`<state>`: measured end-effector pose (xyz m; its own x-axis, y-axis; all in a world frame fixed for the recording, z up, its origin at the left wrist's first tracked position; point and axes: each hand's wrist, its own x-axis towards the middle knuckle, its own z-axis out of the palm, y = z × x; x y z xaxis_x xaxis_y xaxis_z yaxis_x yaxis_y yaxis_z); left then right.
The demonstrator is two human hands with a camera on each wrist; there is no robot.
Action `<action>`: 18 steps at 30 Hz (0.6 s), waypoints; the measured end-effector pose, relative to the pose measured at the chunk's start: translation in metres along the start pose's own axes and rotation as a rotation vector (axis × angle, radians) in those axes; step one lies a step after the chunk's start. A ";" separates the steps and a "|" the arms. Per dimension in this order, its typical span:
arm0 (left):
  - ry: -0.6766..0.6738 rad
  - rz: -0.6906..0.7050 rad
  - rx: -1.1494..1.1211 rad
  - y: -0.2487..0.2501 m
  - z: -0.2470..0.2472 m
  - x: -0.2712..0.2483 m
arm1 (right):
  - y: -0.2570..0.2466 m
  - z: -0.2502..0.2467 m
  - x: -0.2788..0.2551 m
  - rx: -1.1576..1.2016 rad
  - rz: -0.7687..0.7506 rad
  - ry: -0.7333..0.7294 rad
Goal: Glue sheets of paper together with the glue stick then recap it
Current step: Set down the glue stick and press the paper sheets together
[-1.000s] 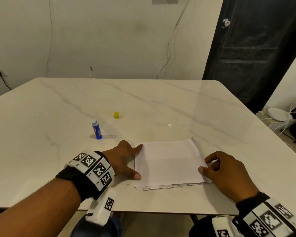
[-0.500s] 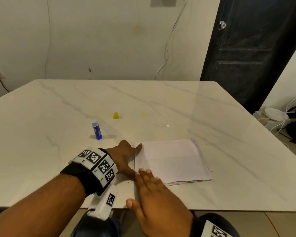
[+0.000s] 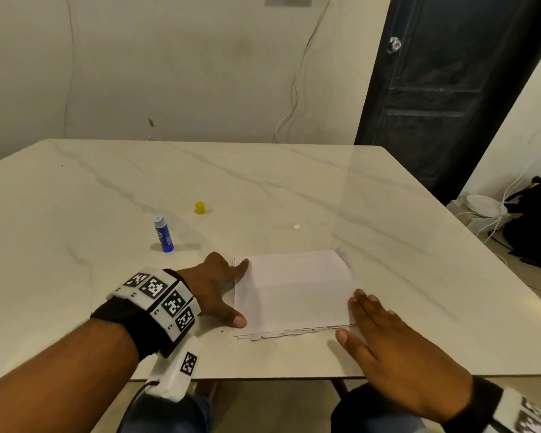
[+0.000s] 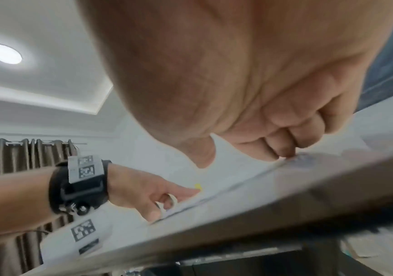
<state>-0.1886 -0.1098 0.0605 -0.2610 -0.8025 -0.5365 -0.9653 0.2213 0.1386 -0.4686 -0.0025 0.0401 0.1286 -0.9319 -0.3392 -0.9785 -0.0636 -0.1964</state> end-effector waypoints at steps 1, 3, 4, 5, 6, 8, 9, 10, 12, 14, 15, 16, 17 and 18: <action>0.001 -0.001 0.001 0.001 0.000 0.000 | -0.008 -0.008 -0.001 0.022 -0.013 -0.003; 0.008 -0.005 0.007 0.001 0.000 -0.001 | -0.033 -0.020 0.000 0.021 -0.126 0.014; 0.015 -0.002 0.006 0.002 0.000 -0.001 | -0.049 -0.025 0.001 0.023 -0.208 0.000; 0.027 0.000 -0.001 0.001 0.000 -0.001 | -0.067 -0.029 0.003 0.035 -0.283 -0.043; 0.039 0.002 -0.007 0.001 0.001 -0.002 | -0.084 -0.028 0.006 0.052 -0.342 -0.106; 0.059 0.003 -0.008 0.000 0.002 -0.002 | -0.111 -0.024 0.017 0.056 -0.416 -0.226; 0.069 0.005 -0.005 -0.001 0.003 -0.002 | -0.119 -0.021 0.024 0.040 -0.427 -0.268; 0.076 0.009 -0.001 -0.002 0.002 -0.001 | -0.122 -0.018 0.030 0.017 -0.426 -0.292; 0.063 0.014 -0.004 -0.002 0.002 -0.001 | -0.117 -0.012 0.037 -0.053 -0.419 -0.304; 0.041 0.010 -0.015 -0.002 0.002 0.000 | -0.099 -0.009 0.038 -0.112 -0.396 -0.289; 0.033 0.010 -0.021 -0.003 0.002 0.001 | -0.087 -0.009 0.037 -0.122 -0.371 -0.281; 0.027 0.008 -0.022 -0.003 0.002 0.001 | -0.074 -0.010 0.036 -0.124 -0.341 -0.271; 0.023 0.008 -0.022 -0.002 0.002 0.001 | -0.059 -0.012 0.035 -0.122 -0.308 -0.257; 0.018 0.007 -0.018 -0.001 0.002 0.001 | -0.044 -0.015 0.035 -0.117 -0.272 -0.238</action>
<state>-0.1877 -0.1101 0.0584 -0.2673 -0.8108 -0.5207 -0.9635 0.2167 0.1572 -0.4238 -0.0375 0.0512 0.4068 -0.7669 -0.4964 -0.9134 -0.3503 -0.2074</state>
